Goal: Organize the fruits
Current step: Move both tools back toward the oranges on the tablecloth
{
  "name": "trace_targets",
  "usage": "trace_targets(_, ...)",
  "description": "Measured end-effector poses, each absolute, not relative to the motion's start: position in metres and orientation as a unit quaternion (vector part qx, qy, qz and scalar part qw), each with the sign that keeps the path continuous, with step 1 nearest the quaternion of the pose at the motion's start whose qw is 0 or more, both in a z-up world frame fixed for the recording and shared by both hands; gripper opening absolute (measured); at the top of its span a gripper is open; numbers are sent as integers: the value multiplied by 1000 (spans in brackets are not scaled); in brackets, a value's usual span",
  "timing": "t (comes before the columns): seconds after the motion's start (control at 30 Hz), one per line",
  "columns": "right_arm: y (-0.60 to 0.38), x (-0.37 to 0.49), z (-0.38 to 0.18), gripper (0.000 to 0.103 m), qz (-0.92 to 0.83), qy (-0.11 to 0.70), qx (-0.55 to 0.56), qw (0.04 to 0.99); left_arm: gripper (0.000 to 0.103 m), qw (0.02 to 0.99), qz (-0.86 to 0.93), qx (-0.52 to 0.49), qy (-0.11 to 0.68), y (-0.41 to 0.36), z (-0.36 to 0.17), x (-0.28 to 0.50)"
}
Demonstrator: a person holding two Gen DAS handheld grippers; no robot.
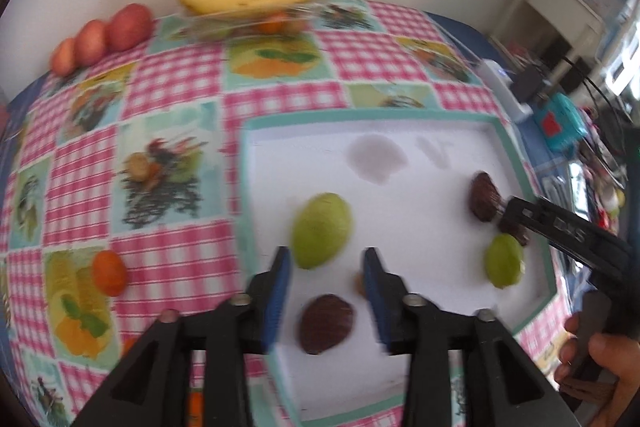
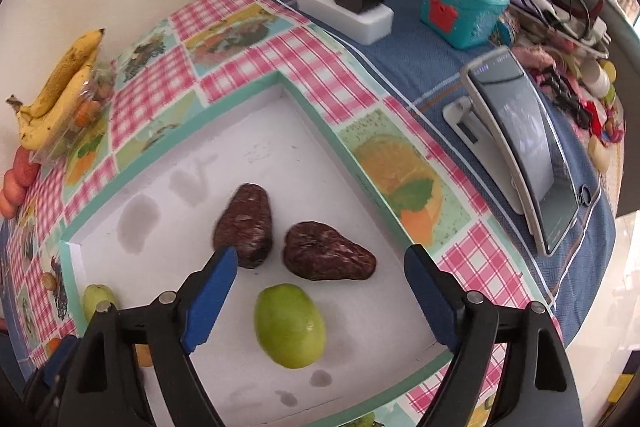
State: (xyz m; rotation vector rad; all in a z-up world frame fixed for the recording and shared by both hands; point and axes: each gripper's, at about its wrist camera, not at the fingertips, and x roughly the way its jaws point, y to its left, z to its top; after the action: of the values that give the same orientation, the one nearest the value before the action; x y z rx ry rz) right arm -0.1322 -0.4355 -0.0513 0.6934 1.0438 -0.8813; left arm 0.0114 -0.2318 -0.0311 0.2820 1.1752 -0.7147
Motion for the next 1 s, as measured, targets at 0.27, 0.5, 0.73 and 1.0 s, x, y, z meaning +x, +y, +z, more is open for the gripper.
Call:
trace_targets(0.27, -397, -107, -40, 86, -359, 468, 295, 751, 99, 805, -228, 96, 539, -191, -34, 50)
trace_targets(0.5, -349, -71, -42, 90, -305, 483, 263, 778, 103, 831, -158, 53, 531, -143, -27, 83)
trace_targets(0.73, -317, -51, -37, 91, -262, 474, 261, 799, 103, 840, -112, 40, 529, -101, -23, 110)
trace_targets(1.0, -289, -38, -29, 91, -235, 456, 231, 827, 103, 861, -62, 64, 501, -71, -6, 120)
